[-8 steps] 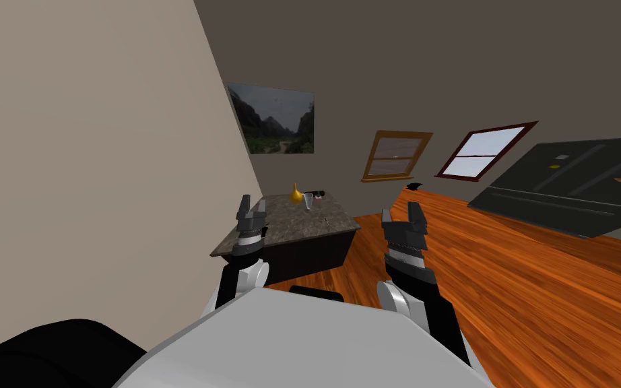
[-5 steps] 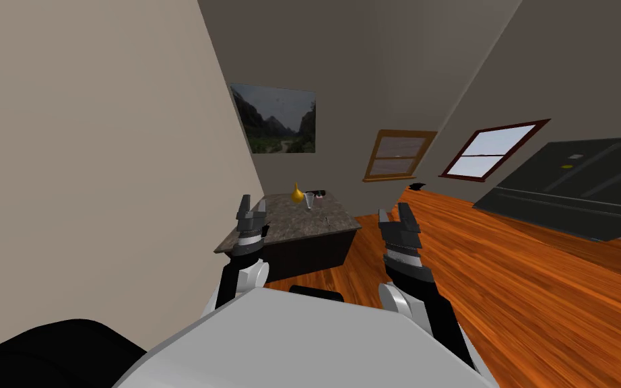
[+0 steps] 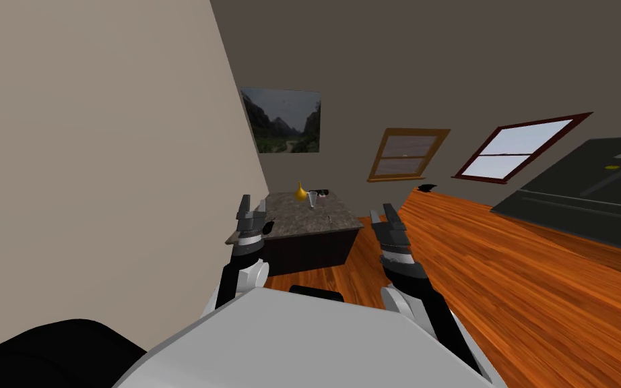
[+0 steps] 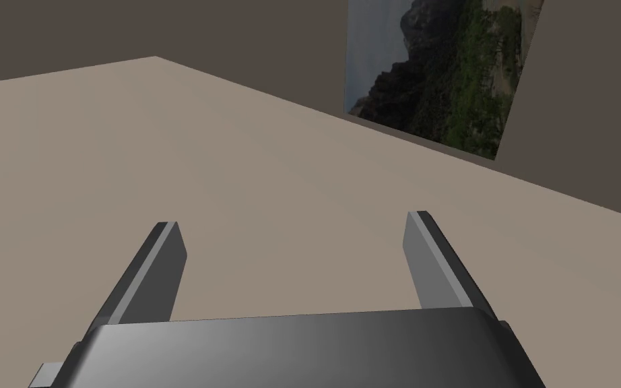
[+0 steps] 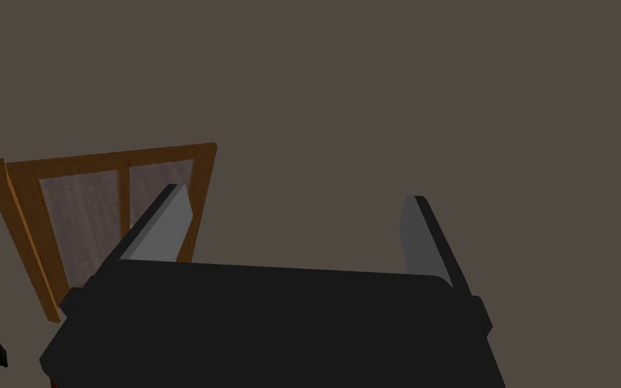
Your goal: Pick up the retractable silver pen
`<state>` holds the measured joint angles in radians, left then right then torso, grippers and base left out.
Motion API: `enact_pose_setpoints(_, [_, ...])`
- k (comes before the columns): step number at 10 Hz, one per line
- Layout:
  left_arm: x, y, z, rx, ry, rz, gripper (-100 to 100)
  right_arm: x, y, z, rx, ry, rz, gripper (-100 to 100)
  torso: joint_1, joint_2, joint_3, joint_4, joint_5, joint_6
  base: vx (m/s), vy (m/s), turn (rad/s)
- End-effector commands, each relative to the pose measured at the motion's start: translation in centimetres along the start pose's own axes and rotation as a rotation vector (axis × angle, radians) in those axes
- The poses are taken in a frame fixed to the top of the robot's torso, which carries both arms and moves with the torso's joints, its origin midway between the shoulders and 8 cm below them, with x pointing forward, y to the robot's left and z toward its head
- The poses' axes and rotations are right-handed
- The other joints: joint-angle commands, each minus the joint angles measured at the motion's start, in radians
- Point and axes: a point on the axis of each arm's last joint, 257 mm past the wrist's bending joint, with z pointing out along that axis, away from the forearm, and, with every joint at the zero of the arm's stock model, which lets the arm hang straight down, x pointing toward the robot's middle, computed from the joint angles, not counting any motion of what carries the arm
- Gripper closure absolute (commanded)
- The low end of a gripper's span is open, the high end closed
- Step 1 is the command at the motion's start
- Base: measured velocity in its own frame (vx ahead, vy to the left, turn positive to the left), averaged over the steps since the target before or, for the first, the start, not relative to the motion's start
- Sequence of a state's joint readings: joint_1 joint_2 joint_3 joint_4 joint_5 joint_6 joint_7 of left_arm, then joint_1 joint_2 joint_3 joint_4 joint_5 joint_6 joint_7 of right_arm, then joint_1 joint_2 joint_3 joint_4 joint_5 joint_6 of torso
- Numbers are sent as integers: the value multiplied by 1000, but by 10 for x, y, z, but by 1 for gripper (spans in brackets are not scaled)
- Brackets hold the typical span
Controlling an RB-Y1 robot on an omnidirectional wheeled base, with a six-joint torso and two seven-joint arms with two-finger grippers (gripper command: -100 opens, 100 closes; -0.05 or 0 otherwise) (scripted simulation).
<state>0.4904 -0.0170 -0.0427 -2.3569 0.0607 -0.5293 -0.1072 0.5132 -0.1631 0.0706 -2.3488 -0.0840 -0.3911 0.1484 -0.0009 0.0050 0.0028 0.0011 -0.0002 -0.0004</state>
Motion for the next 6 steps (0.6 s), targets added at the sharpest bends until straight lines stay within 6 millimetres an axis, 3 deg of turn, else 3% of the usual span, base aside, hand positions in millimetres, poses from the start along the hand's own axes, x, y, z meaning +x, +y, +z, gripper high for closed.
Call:
enact_pose_setpoints(1, [0,0,0,0,0,0,0,5,-5,-1,10,37,-12,-100,0,0,0,0,0,0,-68,-2,48])
enact_pose_setpoints(6, [0,0,0,0,0,0,0,34,-26,-8,64,182,-46,-100,0,0,0,0,0,0,-69,0,109])
